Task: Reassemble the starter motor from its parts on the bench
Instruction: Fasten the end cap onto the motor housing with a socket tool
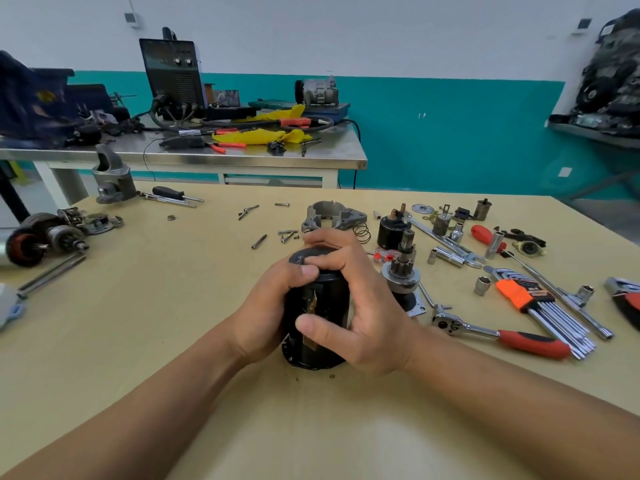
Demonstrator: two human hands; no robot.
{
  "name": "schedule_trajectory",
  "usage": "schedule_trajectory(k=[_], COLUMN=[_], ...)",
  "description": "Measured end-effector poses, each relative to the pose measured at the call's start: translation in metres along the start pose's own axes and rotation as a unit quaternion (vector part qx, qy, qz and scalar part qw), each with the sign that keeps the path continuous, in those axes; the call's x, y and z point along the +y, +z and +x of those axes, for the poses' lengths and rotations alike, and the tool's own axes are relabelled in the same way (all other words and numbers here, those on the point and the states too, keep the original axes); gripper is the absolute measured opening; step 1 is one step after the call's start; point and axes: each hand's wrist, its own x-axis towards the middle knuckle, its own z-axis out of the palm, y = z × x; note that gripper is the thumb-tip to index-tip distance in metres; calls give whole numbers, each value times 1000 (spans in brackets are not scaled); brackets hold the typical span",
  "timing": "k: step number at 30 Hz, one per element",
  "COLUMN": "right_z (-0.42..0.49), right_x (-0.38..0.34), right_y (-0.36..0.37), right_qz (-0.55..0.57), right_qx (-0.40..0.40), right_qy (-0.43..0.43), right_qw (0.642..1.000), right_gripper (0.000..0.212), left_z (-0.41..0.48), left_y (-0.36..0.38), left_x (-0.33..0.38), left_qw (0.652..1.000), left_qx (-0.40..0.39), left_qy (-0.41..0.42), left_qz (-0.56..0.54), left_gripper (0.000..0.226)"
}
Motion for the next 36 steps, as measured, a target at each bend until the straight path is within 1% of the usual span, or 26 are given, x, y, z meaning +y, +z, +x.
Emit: schedule_trajectory(k=[3,6,7,8,9,10,11,12,13,14,16,18,19,21,22,24,25,26,27,30,36], right_z=[2,4,4,5,5,6,7,9,10,11,11,8,6,5,5,3,3,3,3,4,6], right_x=[-4,-10,-12,-14,-16,-18,-21,-24,-27,-29,-33,-34,-34,-33,-32,-30,-30,-30,-31,-34,-38], right_y=[2,-5,-11,-19,-28,-38,-49,-59,-69,-75,-83,-83,-82,-79,-77,-68,-62,-56,-51,-43,-35], right_qz=[-19,-37,-42,-48,-49,-39,-17,7,22,17,-33,-91,-111,-152,-186,-261,-290,-312,-326,-351,-359], right_qx=[-8,-53,-74,-88,-87,-63,-19,31,72,97,102,70,38,-55,-121,-257,-305,-334,-346,-352,-370], right_qy=[5,51,64,73,82,97,117,131,138,134,104,86,100,166,204,269,286,289,286,289,317], right_qw=[1000,997,994,992,992,993,993,991,988,986,989,990,988,973,953,891,861,841,832,818,796], right_gripper=[52,56,59,64,68,68,63,51,39,29,13,11,11,7,6,21,28,32,31,19,18], left_z=[-3,-4,-3,-3,-2,-1,0,1,2,4,6,7,6,4,3,0,-1,-2,-3,-5,-5], left_y=[2,4,5,6,6,6,5,4,3,2,3,3,3,0,-3,-10,-14,-17,-20,-21,-11], left_x=[2,2,1,0,-2,-4,-6,-7,-8,-9,-12,-12,-12,-9,-6,0,3,6,8,11,5], left_qw=[1000,999,999,999,998,998,997,997,996,996,994,990,988,982,979,972,969,966,962,959,961], left_qx=[3,24,33,43,52,56,59,61,61,60,63,79,89,111,121,136,139,141,141,123,79], left_qy=[16,25,25,21,14,7,3,1,1,7,36,65,75,91,98,113,122,130,136,146,147], left_qz=[-6,-9,-4,4,16,30,43,52,60,64,76,93,101,122,133,154,164,176,189,210,222], left_gripper=[49,52,57,67,82,96,104,107,104,98,79,64,59,59,60,59,57,55,55,55,58])
